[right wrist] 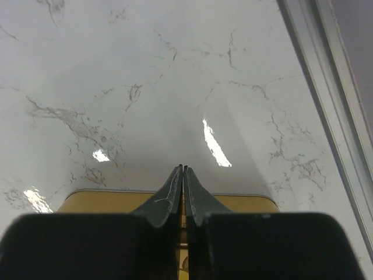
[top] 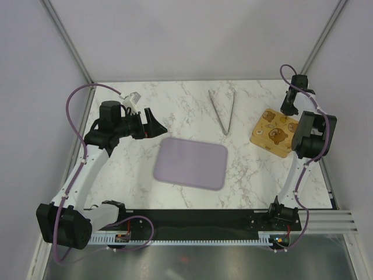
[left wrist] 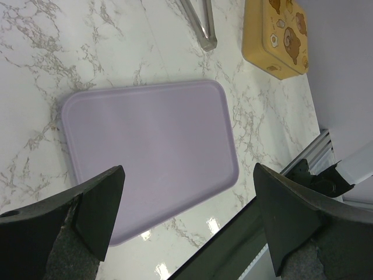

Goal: Pack the chocolate

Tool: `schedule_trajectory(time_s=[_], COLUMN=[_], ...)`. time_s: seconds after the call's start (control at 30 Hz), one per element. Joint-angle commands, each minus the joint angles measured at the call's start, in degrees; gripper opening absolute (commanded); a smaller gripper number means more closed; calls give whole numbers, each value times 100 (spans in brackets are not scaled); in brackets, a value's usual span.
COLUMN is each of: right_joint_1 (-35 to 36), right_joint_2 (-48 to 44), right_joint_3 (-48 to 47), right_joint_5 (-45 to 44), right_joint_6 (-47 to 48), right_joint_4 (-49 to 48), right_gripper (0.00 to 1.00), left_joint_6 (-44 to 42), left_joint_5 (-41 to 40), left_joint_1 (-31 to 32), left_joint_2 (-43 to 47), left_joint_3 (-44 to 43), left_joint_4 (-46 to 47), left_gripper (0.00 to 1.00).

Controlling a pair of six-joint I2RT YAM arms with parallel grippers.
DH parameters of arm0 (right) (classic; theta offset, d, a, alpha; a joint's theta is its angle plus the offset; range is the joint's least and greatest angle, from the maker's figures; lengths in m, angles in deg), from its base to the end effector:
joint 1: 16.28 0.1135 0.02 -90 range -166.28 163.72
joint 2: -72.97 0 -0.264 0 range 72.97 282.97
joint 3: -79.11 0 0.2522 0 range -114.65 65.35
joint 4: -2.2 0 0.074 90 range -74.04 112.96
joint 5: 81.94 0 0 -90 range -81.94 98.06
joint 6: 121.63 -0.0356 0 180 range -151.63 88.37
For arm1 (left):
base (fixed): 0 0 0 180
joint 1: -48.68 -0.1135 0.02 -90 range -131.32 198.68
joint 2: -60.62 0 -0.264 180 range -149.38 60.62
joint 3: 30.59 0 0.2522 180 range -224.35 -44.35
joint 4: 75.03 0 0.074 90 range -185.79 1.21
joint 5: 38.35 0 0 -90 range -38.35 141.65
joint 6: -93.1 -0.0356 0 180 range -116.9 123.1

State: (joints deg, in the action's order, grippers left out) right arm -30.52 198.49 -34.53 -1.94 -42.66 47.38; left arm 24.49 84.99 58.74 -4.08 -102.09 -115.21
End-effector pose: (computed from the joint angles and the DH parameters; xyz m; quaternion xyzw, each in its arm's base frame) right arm 0.4632 -0.1239 0.1849 0.2331 0.9268 -0.0915 0.2800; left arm 0.2371 -0.0619 0.3250 0.0521 0.8527 -0.3662 0.3689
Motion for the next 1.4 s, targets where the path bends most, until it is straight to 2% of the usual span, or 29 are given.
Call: schedule_trajectory(time_s=[0.0, 0.13, 0.3, 0.5, 0.63, 0.73, 0.87, 1.0, 1.1, 1.27, 1.37], right_joint_1=[18, 18, 35, 70, 62, 44, -17, -9, 96, 1113, 1398], right_joint_2=[-457, -712, -1274, -2276, -3074, -3121, -3112, -3226, -3209, -2945, -2778], right_joint_3=[-559, -691, -86, 1346, 2793, 3368, 3457, 3151, 2694, 2148, 2025], right_joint_5=[-546, -1065, -1057, -776, -767, -846, -907, -1074, -715, -538, -285], right_joint_6=[-311, -628, -839, -1164, -1367, -1464, -1446, -1280, -1157, -779, -874], right_joint_4=[171, 505, 681, 708, 253, 5, -22, 144, 119, 224, 154], right_gripper=[9, 9, 8, 2, 1, 0, 0, 0, 0, 1, 0], left_joint_6=[-29, -29, -29, -29, -12, -3, -12, -20, -21, -29, -29], left_joint_5=[102, 50, 23, -12, -56, -38, -56, -82, -126, -153, -170], left_joint_1=[-31, -40, -48, -57, -66, -57, -49, -57, -57, -57, -57], left_joint_2=[116, 116, 134, 187, 222, 213, 248, 257, 283, 301, 301], left_joint_3=[-1, -1, 8, 17, 34, 43, 78, 69, 61, 61, 61], left_joint_4=[216, 207, 198, 198, 198, 198, 207, 198, 207, 207, 198], left_gripper=[100, 100, 100, 100, 100, 100, 100, 100, 100, 100, 100])
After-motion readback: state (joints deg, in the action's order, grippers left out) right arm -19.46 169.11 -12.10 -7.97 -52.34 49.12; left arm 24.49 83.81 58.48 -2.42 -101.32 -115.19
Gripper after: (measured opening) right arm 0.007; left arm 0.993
